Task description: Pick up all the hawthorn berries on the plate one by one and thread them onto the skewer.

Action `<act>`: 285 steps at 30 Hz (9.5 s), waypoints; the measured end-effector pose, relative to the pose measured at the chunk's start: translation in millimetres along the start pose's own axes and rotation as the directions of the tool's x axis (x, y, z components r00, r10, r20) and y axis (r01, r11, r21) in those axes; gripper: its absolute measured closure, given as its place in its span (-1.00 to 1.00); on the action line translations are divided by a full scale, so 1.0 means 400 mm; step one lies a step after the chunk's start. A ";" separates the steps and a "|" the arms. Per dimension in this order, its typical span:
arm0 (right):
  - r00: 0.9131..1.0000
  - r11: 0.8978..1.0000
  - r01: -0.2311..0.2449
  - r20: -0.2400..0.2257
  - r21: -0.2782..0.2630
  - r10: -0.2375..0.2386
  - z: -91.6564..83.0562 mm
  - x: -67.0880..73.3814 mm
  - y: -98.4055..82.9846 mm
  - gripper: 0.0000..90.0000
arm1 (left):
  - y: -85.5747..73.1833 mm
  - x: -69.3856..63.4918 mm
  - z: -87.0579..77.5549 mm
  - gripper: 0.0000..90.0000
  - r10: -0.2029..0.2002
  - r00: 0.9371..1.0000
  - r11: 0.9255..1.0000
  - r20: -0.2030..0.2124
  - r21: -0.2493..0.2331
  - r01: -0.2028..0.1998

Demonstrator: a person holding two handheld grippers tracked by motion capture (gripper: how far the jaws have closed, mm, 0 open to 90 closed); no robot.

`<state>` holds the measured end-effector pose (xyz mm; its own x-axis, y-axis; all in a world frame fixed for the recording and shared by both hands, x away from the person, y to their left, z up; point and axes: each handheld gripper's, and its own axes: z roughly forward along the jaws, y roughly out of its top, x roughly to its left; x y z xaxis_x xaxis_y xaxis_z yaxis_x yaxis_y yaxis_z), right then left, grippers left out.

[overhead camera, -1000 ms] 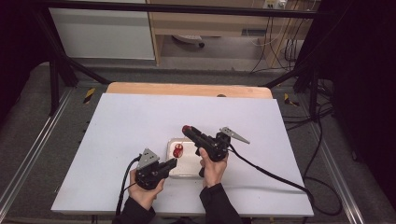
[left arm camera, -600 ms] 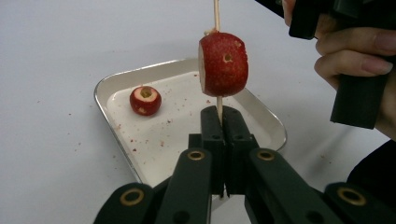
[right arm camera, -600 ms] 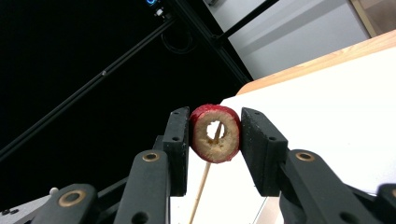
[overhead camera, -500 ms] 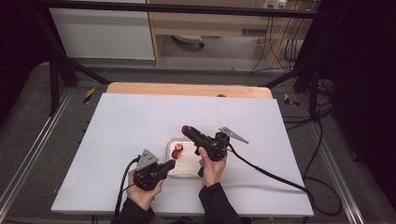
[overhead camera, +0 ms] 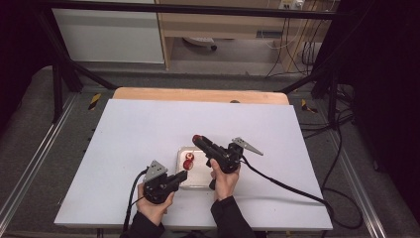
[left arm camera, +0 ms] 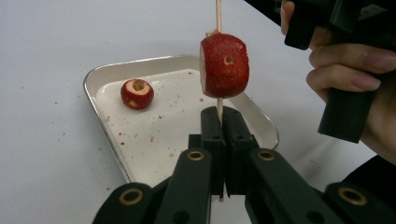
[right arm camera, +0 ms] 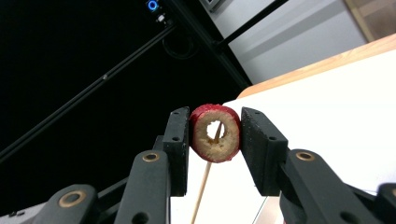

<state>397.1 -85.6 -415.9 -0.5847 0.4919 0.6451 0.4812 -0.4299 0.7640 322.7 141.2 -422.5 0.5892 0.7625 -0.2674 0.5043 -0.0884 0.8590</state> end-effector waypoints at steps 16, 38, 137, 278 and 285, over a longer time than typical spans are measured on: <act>1.000 0.993 0.021 -0.012 0.116 -0.020 -0.013 0.014 -0.037 0.43 | 0.007 0.011 0.019 0.97 0.034 0.999 0.999 -0.006 0.015 -0.034; 0.988 0.964 0.148 0.014 0.220 -0.155 -0.042 0.023 -0.006 -0.22 | 0.004 0.073 -0.033 0.96 0.132 0.991 0.990 -0.023 0.051 -0.130; 0.946 0.698 0.198 0.053 0.689 -0.320 0.057 0.000 0.072 0.38 | -0.047 0.147 -0.101 0.96 0.219 0.975 0.961 -0.025 0.180 -0.211; 0.840 0.715 0.367 0.118 0.595 -0.529 -0.280 -0.164 0.037 -0.99 | 0.036 0.065 -0.021 0.95 0.167 0.984 0.975 0.055 0.137 -0.173; 0.831 0.710 0.350 0.147 0.611 -0.536 -0.346 -0.197 0.041 -0.99 | 0.064 0.067 -0.004 0.95 0.193 0.980 0.962 0.057 0.187 -0.201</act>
<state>360.5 -236.1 -456.2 -0.6479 0.7507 0.1293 0.5363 0.3291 0.7772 350.2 160.4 -407.1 0.7103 0.6935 -0.1205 0.4849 -0.3580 0.7979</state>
